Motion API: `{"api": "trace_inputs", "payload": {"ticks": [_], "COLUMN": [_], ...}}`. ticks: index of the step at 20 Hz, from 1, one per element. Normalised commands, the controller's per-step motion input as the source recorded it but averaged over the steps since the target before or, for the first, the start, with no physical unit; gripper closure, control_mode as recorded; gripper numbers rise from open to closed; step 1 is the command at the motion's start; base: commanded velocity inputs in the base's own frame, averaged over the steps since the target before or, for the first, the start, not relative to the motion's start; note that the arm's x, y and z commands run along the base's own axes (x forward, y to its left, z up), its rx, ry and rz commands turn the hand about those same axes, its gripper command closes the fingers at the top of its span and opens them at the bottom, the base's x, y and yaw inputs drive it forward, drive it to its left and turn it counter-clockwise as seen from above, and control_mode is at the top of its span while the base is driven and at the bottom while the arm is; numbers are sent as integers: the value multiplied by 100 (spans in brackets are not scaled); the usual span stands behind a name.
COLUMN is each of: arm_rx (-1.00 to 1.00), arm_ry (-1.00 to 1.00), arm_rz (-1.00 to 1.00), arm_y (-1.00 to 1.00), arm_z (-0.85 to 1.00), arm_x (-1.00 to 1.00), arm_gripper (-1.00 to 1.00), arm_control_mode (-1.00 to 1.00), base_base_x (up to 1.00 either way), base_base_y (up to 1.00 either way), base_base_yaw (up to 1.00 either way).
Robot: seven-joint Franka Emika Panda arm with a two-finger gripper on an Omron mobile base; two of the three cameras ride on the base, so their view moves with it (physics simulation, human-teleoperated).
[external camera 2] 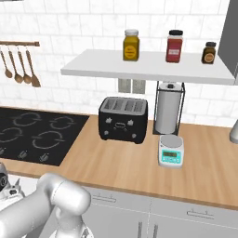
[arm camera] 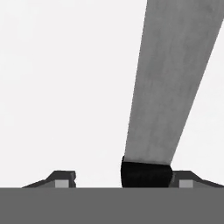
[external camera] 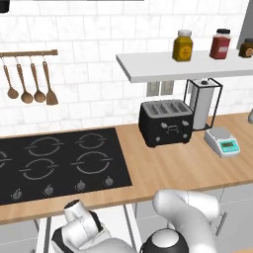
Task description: Pick up the knife from the drawer and place it on the cutting board. Then place the meat from the plate to the cutting board.
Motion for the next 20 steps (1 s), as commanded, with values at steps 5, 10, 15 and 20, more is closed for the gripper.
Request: {"api": "trace_inputs", "payload": {"ticks": [5, 10, 15, 20], "arm_rx": [0, 0, 0, 0], "arm_ry": [-3, -9, -19, -25], "arm_rz": [-8, -17, -22, -26], "arm_y": [55, 39, 6, 0], "arm_z": [-18, -1, 45, 100], "arm_x": [-80, -62, -36, -67], "arm_gripper": [100, 100, 100, 100], "arm_control_mode": [-100, -100, -100, -100], "base_base_x": [0, 0, 0, 0], "base_base_y": [0, 0, 0, 0], "base_base_yaw": [0, 0, 0, 0]}}
